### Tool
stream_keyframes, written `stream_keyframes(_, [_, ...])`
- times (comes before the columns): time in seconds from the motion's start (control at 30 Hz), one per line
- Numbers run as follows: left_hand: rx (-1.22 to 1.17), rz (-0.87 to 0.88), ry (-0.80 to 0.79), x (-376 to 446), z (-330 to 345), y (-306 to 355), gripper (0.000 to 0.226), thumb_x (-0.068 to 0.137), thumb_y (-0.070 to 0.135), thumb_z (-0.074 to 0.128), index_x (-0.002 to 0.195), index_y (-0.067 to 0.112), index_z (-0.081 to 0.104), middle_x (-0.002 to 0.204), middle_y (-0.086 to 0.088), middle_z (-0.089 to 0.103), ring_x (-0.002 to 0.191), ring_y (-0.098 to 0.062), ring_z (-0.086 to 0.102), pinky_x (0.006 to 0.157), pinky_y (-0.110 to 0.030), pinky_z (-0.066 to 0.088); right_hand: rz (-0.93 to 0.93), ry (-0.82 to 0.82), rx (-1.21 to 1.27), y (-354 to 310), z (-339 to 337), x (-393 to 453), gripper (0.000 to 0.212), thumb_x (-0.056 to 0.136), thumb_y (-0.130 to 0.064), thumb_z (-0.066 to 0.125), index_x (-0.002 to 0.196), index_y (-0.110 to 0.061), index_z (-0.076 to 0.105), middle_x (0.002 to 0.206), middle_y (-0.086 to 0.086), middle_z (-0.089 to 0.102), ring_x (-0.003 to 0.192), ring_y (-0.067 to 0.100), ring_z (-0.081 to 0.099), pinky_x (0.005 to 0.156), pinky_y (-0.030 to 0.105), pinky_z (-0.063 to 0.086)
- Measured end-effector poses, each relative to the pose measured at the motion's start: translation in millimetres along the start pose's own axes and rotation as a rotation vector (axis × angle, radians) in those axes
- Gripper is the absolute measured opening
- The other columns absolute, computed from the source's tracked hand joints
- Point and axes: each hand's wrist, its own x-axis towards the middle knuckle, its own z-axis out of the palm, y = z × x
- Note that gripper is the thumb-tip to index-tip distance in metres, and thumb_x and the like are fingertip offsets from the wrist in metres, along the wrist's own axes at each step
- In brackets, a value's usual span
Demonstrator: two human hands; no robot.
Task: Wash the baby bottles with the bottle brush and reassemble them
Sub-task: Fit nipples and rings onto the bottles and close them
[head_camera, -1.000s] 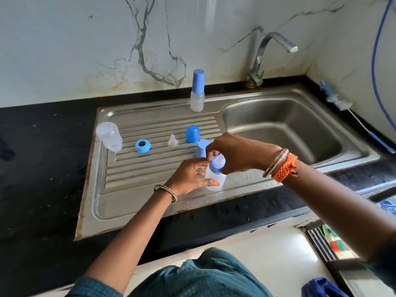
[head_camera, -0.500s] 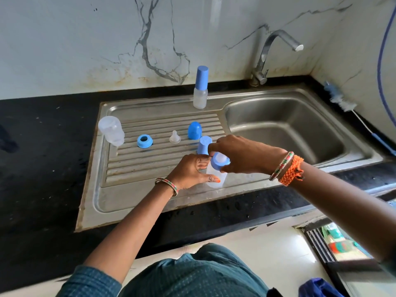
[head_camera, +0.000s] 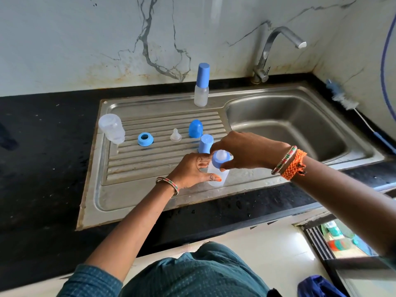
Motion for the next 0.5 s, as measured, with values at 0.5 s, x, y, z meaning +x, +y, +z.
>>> stream_keyframes(0.5, [-0.03,0.013,0.025,0.4,2.0,-3.1,0.048,0.066,0.026,0.086,0.11,0.023,0.066,0.106,0.001,0.07,0.1,-0.008,0.064,0.091,-0.022,0.049,0.023,-0.056,0.11,-5.9,-1.2,-6.9,0.05,0.082,-0.019,0.067,0.129,-0.025,0.051,0.118,0.0,0.058,0.104,0.019,0.056,0.086,0.033,0.048])
